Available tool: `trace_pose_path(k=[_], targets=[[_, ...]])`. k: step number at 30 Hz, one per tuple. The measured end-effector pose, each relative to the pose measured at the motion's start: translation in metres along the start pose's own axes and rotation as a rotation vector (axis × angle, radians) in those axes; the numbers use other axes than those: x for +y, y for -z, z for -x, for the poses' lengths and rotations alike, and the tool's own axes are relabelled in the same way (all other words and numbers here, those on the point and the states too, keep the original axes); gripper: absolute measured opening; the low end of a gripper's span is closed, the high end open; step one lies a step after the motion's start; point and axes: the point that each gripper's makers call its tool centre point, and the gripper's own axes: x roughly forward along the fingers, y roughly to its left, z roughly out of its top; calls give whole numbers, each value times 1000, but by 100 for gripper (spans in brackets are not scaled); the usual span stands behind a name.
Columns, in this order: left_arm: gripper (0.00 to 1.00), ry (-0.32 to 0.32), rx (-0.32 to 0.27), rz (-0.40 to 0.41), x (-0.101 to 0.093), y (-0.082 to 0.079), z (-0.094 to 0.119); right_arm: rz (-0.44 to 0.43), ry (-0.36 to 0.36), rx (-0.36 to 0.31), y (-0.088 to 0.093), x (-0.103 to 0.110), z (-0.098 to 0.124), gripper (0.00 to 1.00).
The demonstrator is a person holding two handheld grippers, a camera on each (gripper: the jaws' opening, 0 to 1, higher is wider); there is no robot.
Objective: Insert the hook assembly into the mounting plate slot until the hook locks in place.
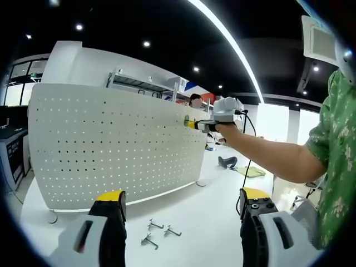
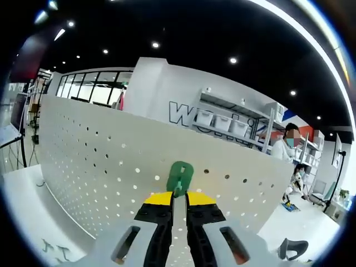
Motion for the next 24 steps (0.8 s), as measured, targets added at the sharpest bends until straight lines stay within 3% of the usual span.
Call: trace_pose_path(k=[8,24], targets=[[86,8,-3,-7,-3,-2,-1,-28,-19,-14,1,7,12,10],[87,16,-7,-15,-6,-5,0,-78,-95,-41,1,23,25,33]])
